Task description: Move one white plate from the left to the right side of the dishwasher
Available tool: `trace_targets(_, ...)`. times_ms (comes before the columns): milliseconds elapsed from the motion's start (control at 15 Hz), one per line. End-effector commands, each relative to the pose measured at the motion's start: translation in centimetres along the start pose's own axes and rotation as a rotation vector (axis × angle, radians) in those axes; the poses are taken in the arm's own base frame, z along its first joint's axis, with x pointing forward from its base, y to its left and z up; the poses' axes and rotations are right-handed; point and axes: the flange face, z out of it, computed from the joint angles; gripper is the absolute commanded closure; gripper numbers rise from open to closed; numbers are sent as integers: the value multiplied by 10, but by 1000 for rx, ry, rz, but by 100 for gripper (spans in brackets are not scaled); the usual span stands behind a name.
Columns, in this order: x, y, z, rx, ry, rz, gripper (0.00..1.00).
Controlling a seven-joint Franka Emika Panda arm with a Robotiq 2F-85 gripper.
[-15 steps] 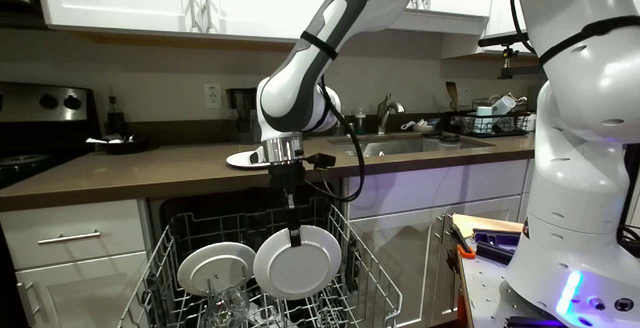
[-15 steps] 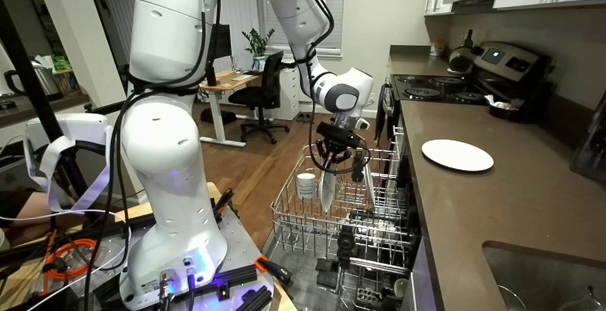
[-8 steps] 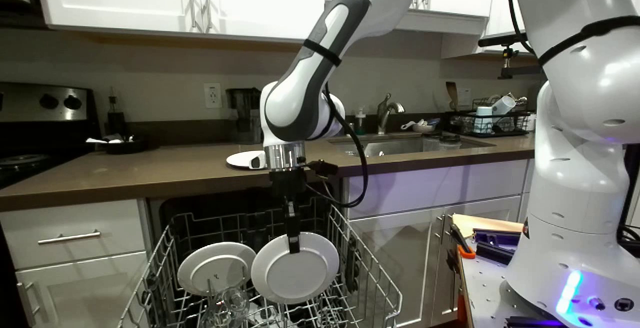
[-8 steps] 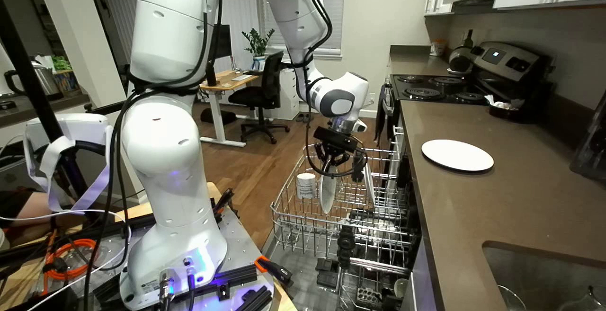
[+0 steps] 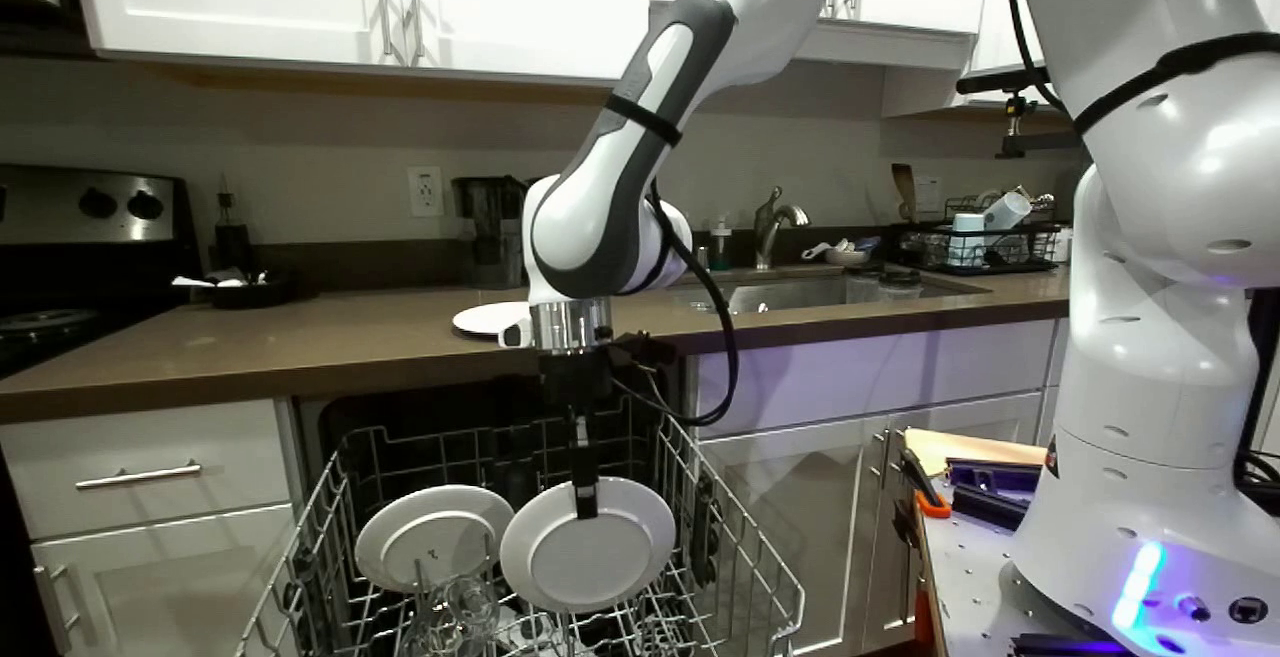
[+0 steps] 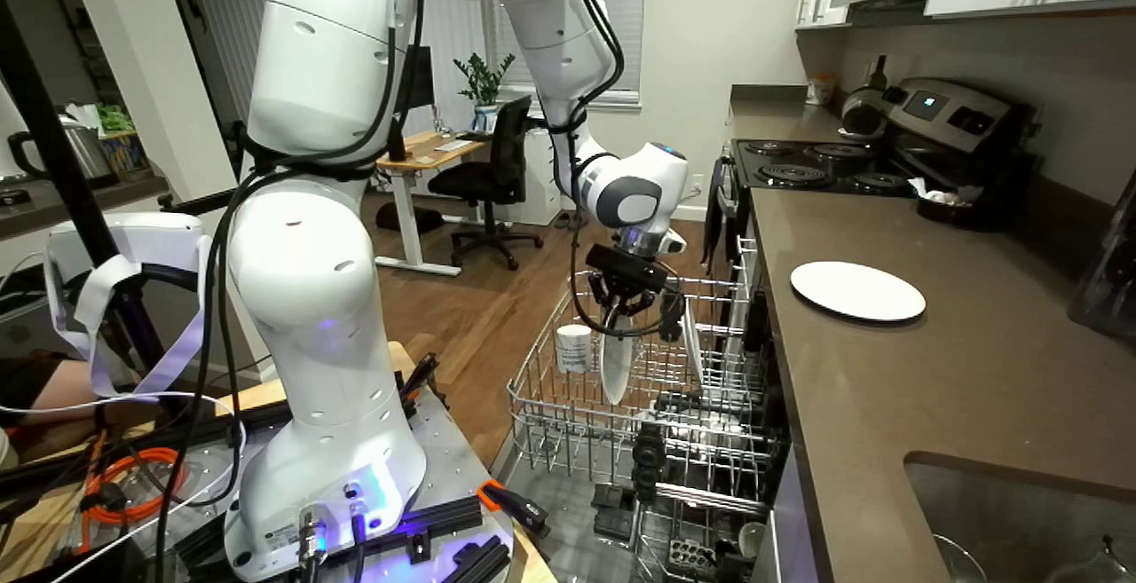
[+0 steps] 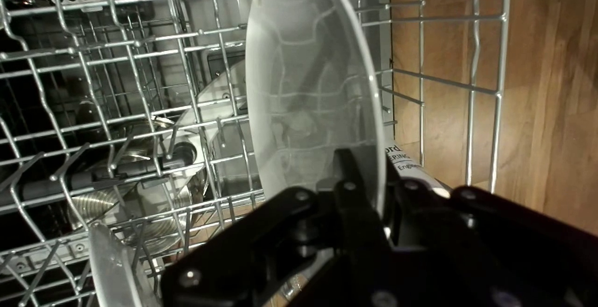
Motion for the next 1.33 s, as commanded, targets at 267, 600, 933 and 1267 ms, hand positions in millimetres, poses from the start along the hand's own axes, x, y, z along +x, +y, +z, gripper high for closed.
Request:
trace_targets(267, -9, -11, -15, -21, 14, 26, 91)
trace_targets(600, -18, -16, -31, -31, 8, 33, 91)
trace_targets(933, -28, -20, -46, -21, 11, 30, 91)
trace_targets(1267, -29, -24, -50, 46, 43, 7, 91)
